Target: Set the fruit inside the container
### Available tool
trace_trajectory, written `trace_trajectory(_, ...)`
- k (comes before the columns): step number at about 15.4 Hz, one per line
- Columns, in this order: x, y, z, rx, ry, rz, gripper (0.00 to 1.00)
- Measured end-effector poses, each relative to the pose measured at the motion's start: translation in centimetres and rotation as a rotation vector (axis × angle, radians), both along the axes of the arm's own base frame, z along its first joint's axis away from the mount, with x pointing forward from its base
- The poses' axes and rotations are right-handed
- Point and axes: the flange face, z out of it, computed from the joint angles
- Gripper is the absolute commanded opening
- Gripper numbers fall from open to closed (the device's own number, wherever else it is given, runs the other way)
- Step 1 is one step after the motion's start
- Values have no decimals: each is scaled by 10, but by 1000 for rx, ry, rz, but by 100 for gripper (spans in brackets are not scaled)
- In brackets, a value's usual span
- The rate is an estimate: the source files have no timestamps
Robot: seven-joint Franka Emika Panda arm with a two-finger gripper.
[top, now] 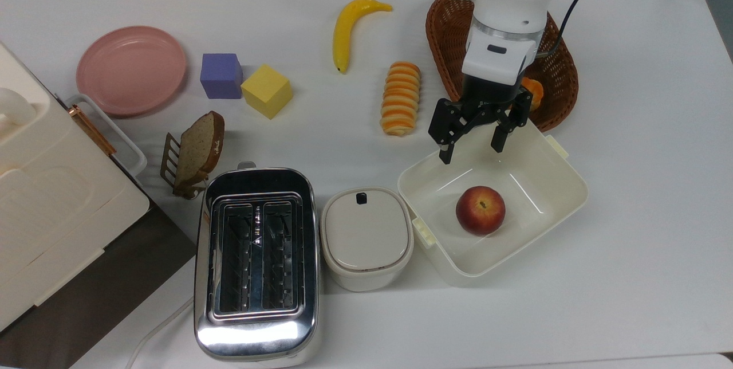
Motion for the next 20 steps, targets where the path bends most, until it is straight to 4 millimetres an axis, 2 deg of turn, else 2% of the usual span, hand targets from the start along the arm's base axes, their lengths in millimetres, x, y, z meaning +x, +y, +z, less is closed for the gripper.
trace_trajectory(1,1,-2,2,7,-4,-16,100)
trace_trajectory(3,-5,-23,25,-32,60,-166,100)
trace_trajectory(5,-33,-53,71,-52,214,-339,100)
trace_trajectory(9,-95,-139,180,-61,348,-514,100)
trace_trajectory(11,-117,-184,215,-60,357,-568,100)
trace_trajectory(13,-123,-235,225,-9,369,-632,100)
trace_trajectory(14,-122,-259,224,12,379,-659,100)
trace_trajectory(16,-116,-294,216,46,390,-672,100)
trace_trajectory(20,-115,-292,214,102,414,-637,100)
